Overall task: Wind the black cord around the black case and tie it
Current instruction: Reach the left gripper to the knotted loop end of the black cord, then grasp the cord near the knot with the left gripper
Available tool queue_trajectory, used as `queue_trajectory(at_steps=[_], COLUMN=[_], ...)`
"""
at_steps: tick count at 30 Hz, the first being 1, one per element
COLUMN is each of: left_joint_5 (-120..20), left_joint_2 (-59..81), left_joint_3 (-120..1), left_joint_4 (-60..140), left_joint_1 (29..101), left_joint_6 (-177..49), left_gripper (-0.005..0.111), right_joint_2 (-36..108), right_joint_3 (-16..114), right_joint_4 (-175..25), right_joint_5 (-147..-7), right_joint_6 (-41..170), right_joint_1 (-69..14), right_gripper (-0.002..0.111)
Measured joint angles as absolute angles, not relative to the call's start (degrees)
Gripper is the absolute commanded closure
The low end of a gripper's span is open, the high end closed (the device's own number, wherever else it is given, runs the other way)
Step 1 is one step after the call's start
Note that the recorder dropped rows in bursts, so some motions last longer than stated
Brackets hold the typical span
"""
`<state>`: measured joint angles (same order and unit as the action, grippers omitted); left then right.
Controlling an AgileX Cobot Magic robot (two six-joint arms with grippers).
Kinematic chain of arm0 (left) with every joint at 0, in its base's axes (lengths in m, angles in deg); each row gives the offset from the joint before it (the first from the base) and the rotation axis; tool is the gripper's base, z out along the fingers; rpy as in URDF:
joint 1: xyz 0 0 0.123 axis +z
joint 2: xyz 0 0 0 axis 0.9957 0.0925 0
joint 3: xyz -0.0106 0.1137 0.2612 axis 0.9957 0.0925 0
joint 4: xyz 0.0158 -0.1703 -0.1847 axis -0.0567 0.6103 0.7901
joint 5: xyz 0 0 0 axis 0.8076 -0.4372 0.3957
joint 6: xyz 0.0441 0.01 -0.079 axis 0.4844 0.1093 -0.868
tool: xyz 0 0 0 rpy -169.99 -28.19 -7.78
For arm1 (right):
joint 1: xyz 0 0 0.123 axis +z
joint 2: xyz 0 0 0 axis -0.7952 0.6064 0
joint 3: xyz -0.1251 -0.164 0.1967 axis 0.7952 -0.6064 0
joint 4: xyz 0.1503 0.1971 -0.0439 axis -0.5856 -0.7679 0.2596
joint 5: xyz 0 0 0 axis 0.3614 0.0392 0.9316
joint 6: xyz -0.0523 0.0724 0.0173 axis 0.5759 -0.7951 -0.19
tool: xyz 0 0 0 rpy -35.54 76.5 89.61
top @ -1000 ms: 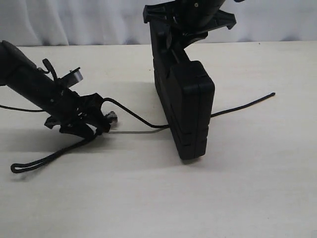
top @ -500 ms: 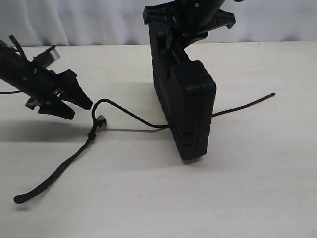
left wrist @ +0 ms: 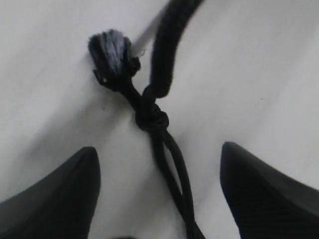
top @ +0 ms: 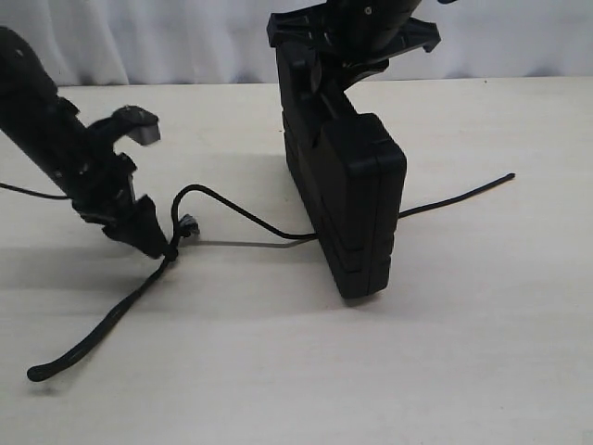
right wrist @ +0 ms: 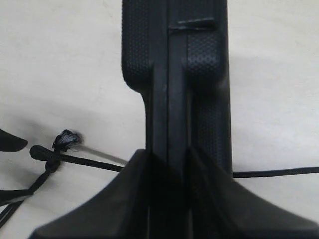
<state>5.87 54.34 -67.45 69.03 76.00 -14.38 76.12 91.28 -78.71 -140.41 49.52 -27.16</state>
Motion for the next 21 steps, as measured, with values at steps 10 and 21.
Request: queue_trajectory(at_steps=[10, 21], left_joint_5=[-17.6, -21.1], left_joint_2=[54.3, 54.3], left_joint_3=[-60.9, -60.6], left_joint_4=[61.6, 63.5], left_joint_1=[68.0, 71.7], left_joint_6=[-16.5, -57.5], left_gripper=[0.078, 0.107], right_joint_2=[76.1, 76.1], right_joint_3=[91.3, 91.3], right_joint_4=[-78.7, -78.7], right_joint_5=[-140.6, -140.7], right_joint_6=[49.5, 49.7], right_joint_1=[-27.2, -27.2], right_gripper=[0.104, 0.104])
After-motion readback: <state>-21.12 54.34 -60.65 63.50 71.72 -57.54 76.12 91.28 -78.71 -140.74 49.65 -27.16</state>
